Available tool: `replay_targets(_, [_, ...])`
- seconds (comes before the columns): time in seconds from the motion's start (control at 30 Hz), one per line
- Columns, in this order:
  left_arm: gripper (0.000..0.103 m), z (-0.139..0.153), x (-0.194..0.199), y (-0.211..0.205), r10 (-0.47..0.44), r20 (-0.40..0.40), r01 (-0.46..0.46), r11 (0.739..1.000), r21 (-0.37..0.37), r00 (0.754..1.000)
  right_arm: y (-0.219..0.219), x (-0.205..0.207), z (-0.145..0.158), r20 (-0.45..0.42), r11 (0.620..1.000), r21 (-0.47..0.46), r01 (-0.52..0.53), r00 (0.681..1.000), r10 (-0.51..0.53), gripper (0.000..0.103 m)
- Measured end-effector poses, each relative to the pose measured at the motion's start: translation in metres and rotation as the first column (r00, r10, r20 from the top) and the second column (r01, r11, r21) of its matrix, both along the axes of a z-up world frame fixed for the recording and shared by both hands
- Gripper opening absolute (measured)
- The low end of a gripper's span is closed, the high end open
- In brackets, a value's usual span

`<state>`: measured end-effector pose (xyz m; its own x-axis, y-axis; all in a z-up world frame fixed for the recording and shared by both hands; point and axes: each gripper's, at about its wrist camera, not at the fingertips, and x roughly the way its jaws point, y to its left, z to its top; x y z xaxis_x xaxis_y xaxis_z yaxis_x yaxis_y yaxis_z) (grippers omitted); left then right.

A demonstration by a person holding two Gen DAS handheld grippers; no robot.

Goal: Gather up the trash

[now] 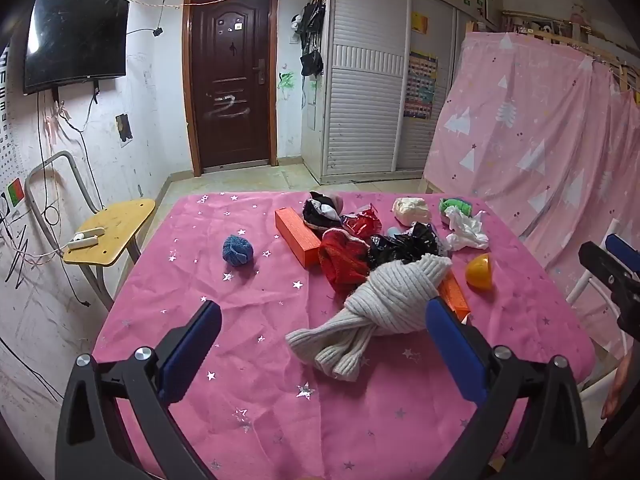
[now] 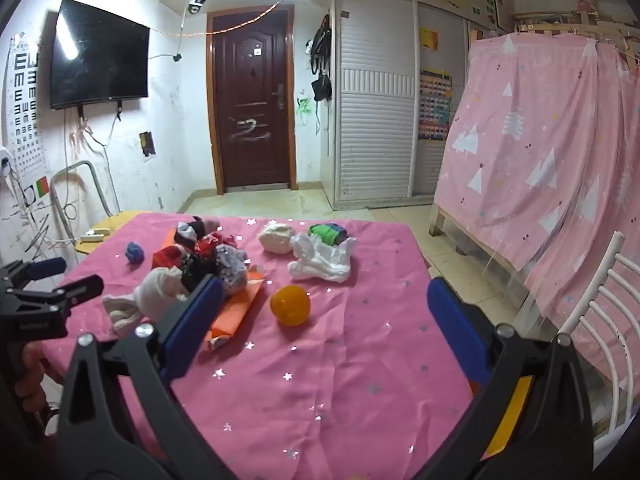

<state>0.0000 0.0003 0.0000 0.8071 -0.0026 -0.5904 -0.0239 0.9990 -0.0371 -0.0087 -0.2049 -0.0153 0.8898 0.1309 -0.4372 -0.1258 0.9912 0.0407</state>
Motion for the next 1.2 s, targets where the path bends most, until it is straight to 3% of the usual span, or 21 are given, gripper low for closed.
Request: replay_targets(1.2, [0.094, -0.0050, 0.0006, -0.0011, 0.007, -0.004, -0.007, 1.000, 0.006, 1.000, 0.0033, 0.0005, -0.0008, 0.007, 1.000, -0.017, 0.004, 1.000, -0.004, 0.099])
